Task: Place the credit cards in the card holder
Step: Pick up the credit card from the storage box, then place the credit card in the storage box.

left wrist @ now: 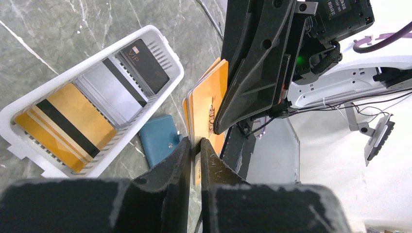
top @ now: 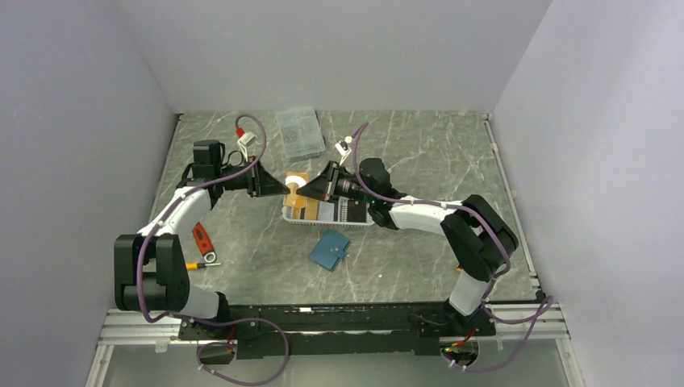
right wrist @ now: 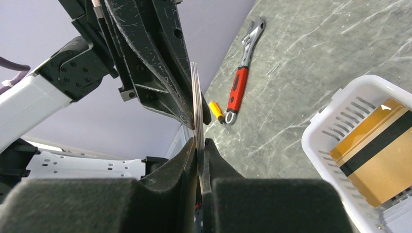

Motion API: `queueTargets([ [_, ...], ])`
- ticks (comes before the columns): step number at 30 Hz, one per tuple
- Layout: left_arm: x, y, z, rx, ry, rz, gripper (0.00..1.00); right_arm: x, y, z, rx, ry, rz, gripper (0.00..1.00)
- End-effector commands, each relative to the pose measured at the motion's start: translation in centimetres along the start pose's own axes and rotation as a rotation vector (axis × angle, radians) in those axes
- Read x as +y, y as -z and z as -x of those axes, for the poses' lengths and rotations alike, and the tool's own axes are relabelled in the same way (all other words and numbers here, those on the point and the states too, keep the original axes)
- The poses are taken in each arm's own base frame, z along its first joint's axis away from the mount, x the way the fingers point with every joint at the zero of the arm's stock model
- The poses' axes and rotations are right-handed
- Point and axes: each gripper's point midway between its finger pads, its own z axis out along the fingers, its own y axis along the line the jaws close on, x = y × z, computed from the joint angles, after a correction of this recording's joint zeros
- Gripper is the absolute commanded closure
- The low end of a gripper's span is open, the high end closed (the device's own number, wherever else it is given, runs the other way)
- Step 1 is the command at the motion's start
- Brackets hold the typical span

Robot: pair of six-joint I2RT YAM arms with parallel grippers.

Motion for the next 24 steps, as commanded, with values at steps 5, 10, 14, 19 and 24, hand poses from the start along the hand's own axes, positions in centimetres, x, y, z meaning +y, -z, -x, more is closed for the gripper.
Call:
queueTargets([
  [5,-2.4,1.0,2.1,-0.037,-0.105,-0.069,0.75,-0.2,0.8,0.5,0.005,0.036,-0.035,0.93],
  [10,-2.9,1.0,2.2,-0.034,-0.099,-0.093,0.72,-0.4,0.9,0.1,0.023,0.036,-0.043,0.94],
  [14,-2.6,1.0,2.2,-0.039,-0.097,-0.080,0.73,-0.4,0.8,0.0,0.028,0.029,-0.035,0.95],
  [19,-1.1,0.8,0.9,-0.027,-0.083,-0.033,0.70,0.8,0.6,1.1,0.006,0.054,-0.018,0.97],
  [24,-0.6,0.7,-0.5,-0.009,-0.026,-0.032,0.58,2.3,0.6,2.3,-0.028,0.093,0.010,0.98],
])
